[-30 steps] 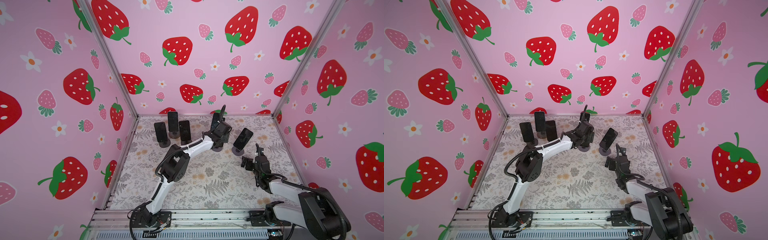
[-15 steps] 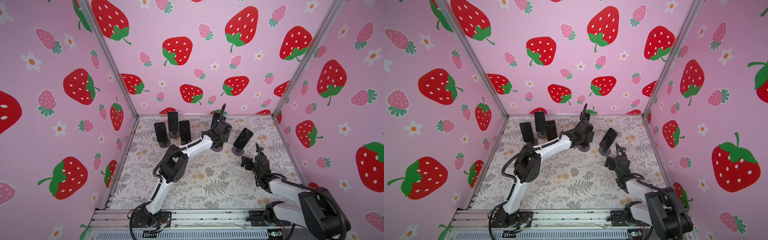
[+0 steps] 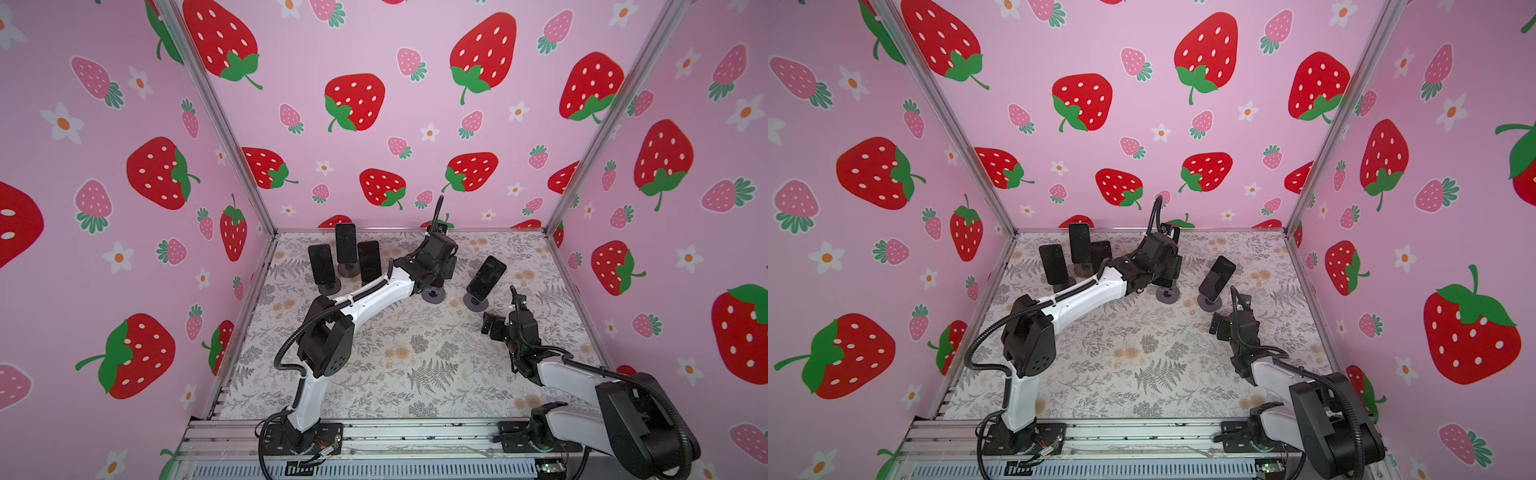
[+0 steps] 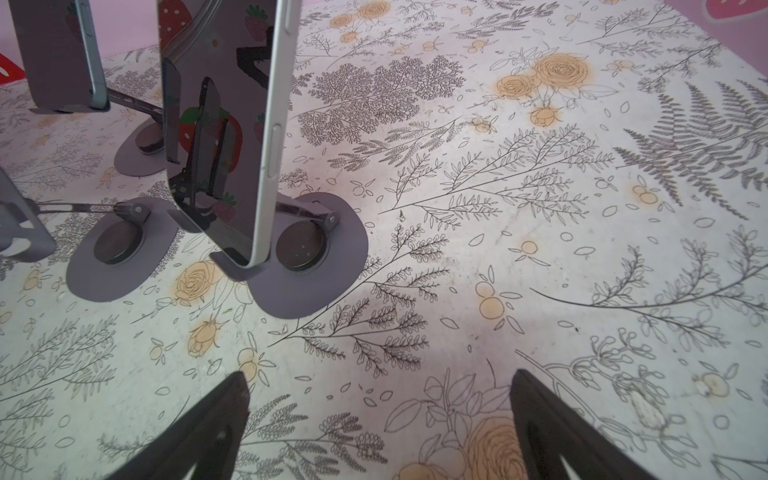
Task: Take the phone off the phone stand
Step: 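Carry the pink-cased phone toward the robot with the left gripper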
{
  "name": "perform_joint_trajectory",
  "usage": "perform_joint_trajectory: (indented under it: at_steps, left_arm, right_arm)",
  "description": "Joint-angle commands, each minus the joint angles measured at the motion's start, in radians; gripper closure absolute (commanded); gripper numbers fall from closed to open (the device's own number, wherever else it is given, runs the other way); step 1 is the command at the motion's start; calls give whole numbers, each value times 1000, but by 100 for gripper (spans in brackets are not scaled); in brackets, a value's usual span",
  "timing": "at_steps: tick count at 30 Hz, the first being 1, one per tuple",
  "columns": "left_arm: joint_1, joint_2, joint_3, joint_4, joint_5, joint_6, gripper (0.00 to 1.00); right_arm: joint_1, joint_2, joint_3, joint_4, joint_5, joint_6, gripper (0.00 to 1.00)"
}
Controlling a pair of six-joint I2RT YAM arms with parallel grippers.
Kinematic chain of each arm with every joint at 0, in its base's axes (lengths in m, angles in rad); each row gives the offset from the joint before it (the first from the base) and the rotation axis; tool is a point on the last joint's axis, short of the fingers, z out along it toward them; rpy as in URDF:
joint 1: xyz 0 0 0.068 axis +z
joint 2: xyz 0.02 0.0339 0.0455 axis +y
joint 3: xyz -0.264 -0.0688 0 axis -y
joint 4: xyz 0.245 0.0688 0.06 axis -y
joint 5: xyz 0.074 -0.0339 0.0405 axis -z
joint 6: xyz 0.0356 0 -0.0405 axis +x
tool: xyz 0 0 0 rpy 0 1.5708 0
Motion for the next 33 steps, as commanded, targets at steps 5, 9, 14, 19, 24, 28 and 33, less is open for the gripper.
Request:
perform_joint_trajectory:
  at_steps: [5, 9, 14, 19, 24, 28, 33]
  left_arm:
    - [-5, -161, -146, -4, -15, 1, 29]
    - [-6, -265, -285, -10, -20, -20, 29]
    - [-5, -415, -491, -50, -8, -81, 29]
    - [-6, -568, -721, -103, 0, -191, 29]
    - [-3, -709, -909, -147, 10, -271, 30]
    - [0, -786, -1014, -201, -15, -308, 30]
    - [3, -812, -1109, -207, 37, -365, 30]
  right_arm:
    - [3, 7, 21, -13, 16, 11, 0]
    - [4, 3, 19, -12, 16, 11, 0]
    - [4, 5, 20, -13, 16, 10, 0]
    - [6, 1, 18, -15, 17, 12, 0]
    - [5, -2, 16, -16, 19, 11, 0]
    - [6, -9, 12, -15, 23, 14, 0]
    - [6, -16, 8, -14, 27, 13, 0]
